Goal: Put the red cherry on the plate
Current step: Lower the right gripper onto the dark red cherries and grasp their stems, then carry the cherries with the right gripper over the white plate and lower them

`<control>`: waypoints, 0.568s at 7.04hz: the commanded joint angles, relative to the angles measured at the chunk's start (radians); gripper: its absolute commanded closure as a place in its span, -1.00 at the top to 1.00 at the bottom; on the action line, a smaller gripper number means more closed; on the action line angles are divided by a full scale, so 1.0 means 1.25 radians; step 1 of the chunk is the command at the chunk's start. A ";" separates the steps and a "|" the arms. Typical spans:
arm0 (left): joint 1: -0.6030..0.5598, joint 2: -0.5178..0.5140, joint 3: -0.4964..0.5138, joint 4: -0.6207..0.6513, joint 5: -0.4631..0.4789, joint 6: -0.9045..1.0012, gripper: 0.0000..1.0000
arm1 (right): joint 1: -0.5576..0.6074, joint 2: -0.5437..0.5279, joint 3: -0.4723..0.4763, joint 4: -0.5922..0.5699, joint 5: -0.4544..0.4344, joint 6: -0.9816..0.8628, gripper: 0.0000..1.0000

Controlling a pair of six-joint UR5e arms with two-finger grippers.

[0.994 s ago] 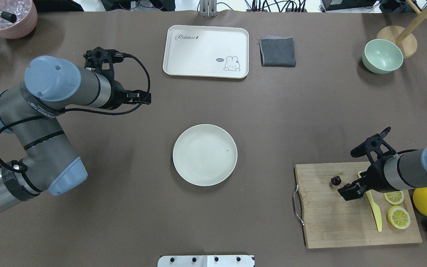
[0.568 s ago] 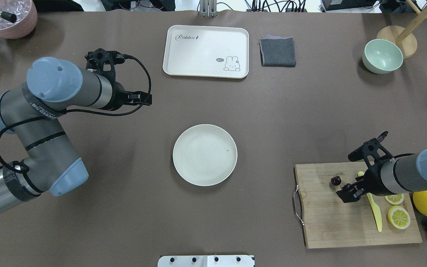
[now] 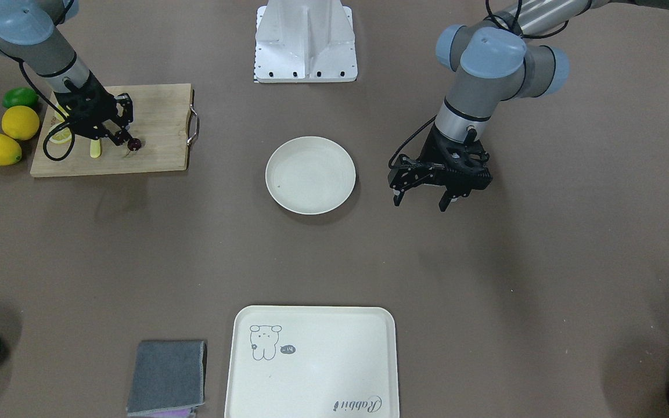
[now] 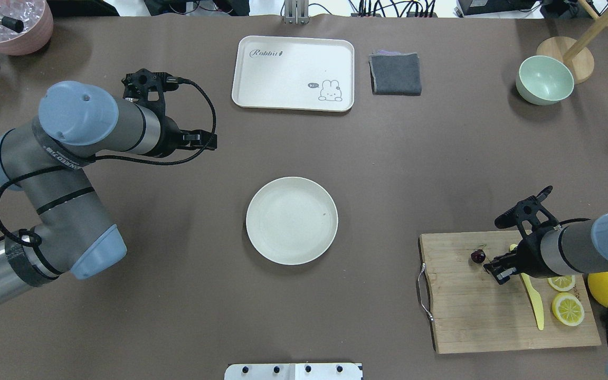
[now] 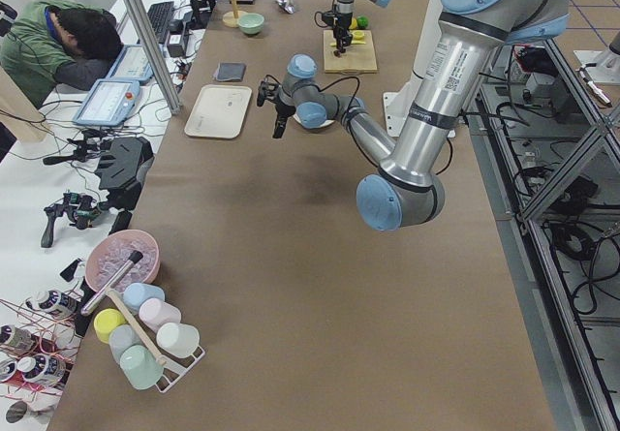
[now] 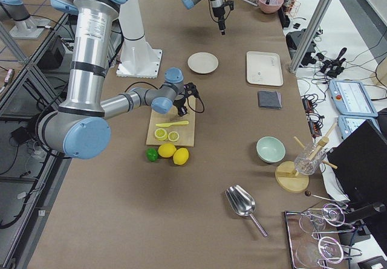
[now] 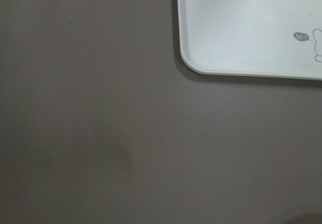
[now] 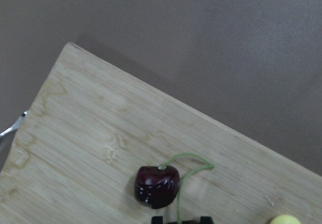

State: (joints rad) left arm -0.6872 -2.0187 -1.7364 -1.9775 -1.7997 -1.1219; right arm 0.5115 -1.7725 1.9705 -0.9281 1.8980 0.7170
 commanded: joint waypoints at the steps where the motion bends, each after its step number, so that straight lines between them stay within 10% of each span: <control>1: 0.000 -0.004 0.001 0.000 -0.001 0.002 0.96 | 0.040 0.032 0.014 -0.002 0.013 0.029 -1.00; 4: -0.033 0.004 0.032 0.001 -0.003 0.108 0.96 | 0.067 0.188 0.007 -0.114 0.023 0.044 -1.00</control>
State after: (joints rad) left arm -0.7070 -2.0168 -1.7206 -1.9753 -1.8022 -1.0321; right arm 0.5793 -1.6216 1.9812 -1.0009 1.9259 0.7625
